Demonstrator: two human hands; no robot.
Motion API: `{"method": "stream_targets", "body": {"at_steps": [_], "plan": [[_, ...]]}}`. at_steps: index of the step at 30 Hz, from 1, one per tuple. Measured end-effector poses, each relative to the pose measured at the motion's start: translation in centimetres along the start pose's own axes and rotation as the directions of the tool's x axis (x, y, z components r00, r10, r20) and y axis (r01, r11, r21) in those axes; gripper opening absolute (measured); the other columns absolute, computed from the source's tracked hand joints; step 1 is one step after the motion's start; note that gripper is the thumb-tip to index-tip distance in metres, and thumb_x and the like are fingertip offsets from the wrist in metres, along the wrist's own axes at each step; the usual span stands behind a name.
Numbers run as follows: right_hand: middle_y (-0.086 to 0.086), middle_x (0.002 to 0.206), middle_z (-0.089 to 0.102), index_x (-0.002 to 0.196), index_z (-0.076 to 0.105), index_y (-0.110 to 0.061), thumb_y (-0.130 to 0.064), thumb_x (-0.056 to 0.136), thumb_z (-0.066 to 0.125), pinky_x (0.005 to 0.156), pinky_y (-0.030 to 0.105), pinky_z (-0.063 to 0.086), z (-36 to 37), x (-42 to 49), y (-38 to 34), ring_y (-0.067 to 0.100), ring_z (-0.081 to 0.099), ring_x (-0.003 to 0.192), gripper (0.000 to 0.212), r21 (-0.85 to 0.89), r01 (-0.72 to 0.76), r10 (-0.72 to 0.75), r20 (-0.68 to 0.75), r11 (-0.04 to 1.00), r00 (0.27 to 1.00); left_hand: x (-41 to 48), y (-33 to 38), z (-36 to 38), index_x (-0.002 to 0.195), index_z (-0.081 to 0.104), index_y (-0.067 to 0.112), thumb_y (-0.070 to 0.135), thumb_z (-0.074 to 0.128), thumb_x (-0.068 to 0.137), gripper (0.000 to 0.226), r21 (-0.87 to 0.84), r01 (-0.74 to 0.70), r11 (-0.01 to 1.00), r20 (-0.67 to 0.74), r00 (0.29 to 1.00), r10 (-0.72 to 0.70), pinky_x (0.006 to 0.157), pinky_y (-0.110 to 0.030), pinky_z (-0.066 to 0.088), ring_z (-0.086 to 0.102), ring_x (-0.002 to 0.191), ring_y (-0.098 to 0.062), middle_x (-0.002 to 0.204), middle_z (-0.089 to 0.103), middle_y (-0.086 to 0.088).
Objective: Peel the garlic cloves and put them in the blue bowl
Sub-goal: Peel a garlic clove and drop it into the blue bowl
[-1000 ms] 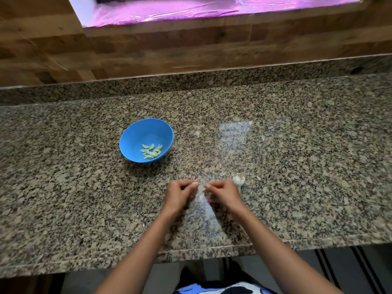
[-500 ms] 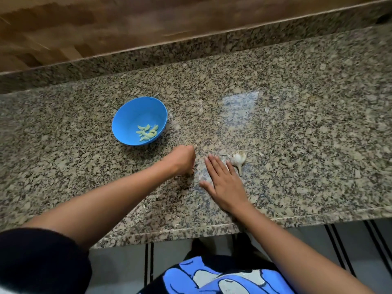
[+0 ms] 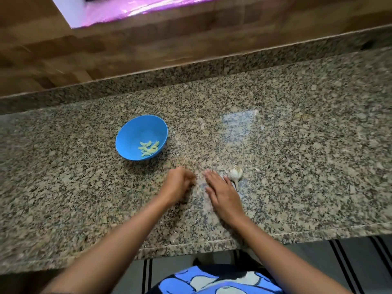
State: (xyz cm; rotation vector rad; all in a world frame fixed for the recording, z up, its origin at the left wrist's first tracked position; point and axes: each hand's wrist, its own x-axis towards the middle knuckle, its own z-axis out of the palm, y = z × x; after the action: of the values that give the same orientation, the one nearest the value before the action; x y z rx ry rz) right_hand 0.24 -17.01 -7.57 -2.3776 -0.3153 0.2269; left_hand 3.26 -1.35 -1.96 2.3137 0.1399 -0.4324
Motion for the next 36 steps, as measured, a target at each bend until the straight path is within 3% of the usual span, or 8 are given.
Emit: {"method": "stream_targets", "body": {"at_steps": [4,7,10,16,20,26,32,36], "plan": [[0.001,0.12,0.063,0.128,0.054,-0.023,-0.021,0.096,0.048,0.092,0.032,0.051,-2.2,1.8,-1.1,0.008,0.059,0.101,0.032,0.463,-0.115,0.081,0.094,0.879,0.992,-0.9,-0.5,1.3,0.094,0.074,0.015,0.011,0.073,0.077,0.017,-0.354,-0.073,0.932,-0.086,0.995,0.046,0.075,-0.034,0.058,0.07,0.085,-0.022,0.085,0.073,0.002],[0.018,0.101,0.068,0.116,0.065,-0.009,-0.015,0.093,0.055,0.07,0.036,0.056,-3.8,3.2,-1.1,0.018,0.063,0.073,0.026,0.56,-0.211,0.025,0.321,0.801,0.947,-1.2,-0.8,1.0,0.087,0.076,0.009,0.01,0.079,0.07,0.017,-0.455,-0.121,0.882,-0.142,0.988,0.062,0.072,-0.029,0.057,0.071,0.082,-0.02,0.083,0.074,-0.003],[0.023,0.102,0.066,0.115,0.061,0.004,-0.011,0.092,0.053,0.051,0.021,0.054,-4.7,3.9,-1.6,0.007,0.062,0.056,0.028,0.583,-0.262,-0.056,0.47,0.769,0.881,-1.3,-1.4,0.9,0.086,0.076,0.009,0.001,0.076,0.073,0.015,-0.499,-0.168,0.85,-0.215,0.974,0.066,0.067,-0.022,0.055,0.07,0.081,-0.021,0.083,0.074,-0.004],[-0.001,0.063,0.064,0.09,0.065,0.001,-0.014,0.093,0.051,0.043,0.014,0.039,-4.9,3.6,-2.2,0.006,0.051,0.045,0.02,0.57,-0.232,-0.061,0.448,0.788,0.892,-1.2,-2.3,-0.2,0.104,0.069,0.02,0.015,0.062,0.088,0.018,-0.031,-0.367,0.93,-0.169,0.919,0.357,0.07,-0.022,0.057,0.068,0.078,-0.007,0.091,0.072,0.004],[0.001,0.065,0.062,0.093,0.065,0.003,-0.018,0.093,0.052,0.045,0.016,0.04,-5.4,3.6,-2.4,0.008,0.049,0.048,0.024,0.514,-0.19,-0.085,0.465,0.836,0.881,-0.1,-3.4,-1.2,0.088,0.063,0.005,0.027,0.034,0.097,0.037,0.347,-0.6,0.721,0.041,0.778,0.627,0.058,-0.026,0.049,0.054,0.064,-0.015,0.074,0.058,0.0],[0.002,0.068,0.065,0.083,0.068,-0.009,-0.019,0.093,0.053,0.041,0.014,0.036,-5.8,4.0,-2.8,0.007,0.048,0.046,0.02,0.531,-0.242,-0.081,0.513,0.812,0.855,1.0,-2.8,-2.4,0.078,0.054,0.008,0.012,0.039,0.091,0.021,0.481,-0.723,0.496,0.134,0.62,0.773,0.058,-0.015,0.033,0.04,0.061,-0.01,0.07,0.049,0.003],[-0.009,0.06,0.057,0.08,0.067,-0.019,-0.01,0.092,0.054,0.044,0.014,0.04,-4.6,3.3,-3.6,0.004,0.047,0.046,0.02,0.283,0.045,-0.108,0.213,0.958,0.971,-0.8,-1.2,-1.5,0.075,0.053,0.012,0.024,0.041,0.099,0.03,0.019,-0.274,0.962,0.117,0.956,0.27,0.051,-0.013,0.035,0.04,0.06,-0.01,0.07,0.049,0.001],[0.007,0.067,0.062,0.084,0.068,0.001,-0.006,0.092,0.051,0.049,0.013,0.043,-4.6,4.1,-3.2,0.006,0.049,0.048,0.02,0.106,0.166,-0.181,0.15,0.98,0.972,-0.4,-0.5,-2.0,0.077,0.053,0.011,0.022,0.04,0.1,0.029,-0.515,0.158,0.842,0.328,0.944,0.023,0.05,-0.017,0.032,0.037,0.052,-0.006,0.06,0.045,0.004]]}}
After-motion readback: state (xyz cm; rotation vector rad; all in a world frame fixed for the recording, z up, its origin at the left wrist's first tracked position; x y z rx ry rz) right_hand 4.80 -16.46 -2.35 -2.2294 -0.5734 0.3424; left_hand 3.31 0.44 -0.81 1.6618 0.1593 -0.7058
